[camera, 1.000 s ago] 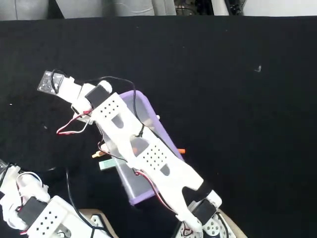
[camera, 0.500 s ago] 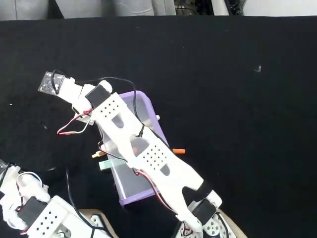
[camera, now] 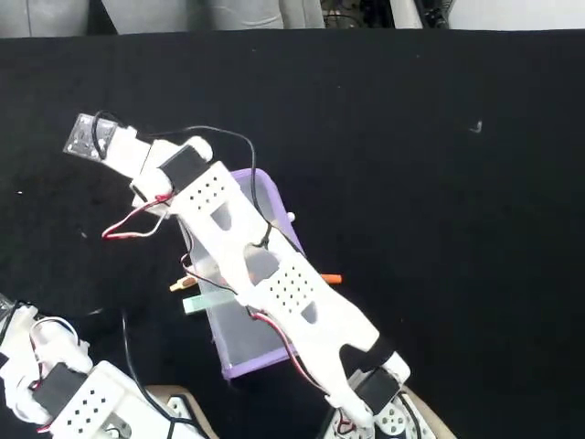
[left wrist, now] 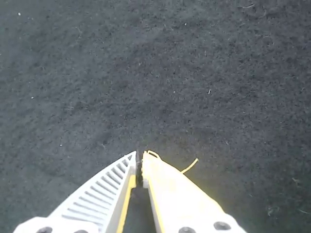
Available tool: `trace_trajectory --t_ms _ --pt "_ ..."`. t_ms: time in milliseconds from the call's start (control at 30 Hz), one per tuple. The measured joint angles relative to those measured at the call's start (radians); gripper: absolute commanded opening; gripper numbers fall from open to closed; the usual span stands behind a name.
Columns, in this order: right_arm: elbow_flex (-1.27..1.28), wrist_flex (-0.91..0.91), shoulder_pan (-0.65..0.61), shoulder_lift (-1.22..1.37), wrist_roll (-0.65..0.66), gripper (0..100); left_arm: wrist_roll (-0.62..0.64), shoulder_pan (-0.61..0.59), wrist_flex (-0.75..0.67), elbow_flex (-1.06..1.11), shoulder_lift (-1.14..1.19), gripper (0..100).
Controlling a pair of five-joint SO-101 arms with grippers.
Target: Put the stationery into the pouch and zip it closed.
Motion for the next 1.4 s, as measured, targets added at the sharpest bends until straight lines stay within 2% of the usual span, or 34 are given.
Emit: trace_trajectory --t_ms 333,600,900,1200,1400 --pt "0.0 -0.098 0.087 0.049 -0.002 21.2 0.0 0.0 0.0 0.0 0.0 3" --pt "-0.002 -0.127 0.083 0.147 0.048 21.2 0.0 0.0 0.0 0.0 0.0 3" --pt "0.0 -0.023 0.037 0.057 -0.015 21.5 0.0 0.0 0.0 0.0 0.0 3" --pt "0.0 0.0 0.006 0.06 -0.021 21.5 0.0 0.0 0.0 0.0 0.0 3" --pt "0.0 0.109 -0.006 0.071 0.091 21.5 0.0 0.0 0.0 0.0 0.0 3"
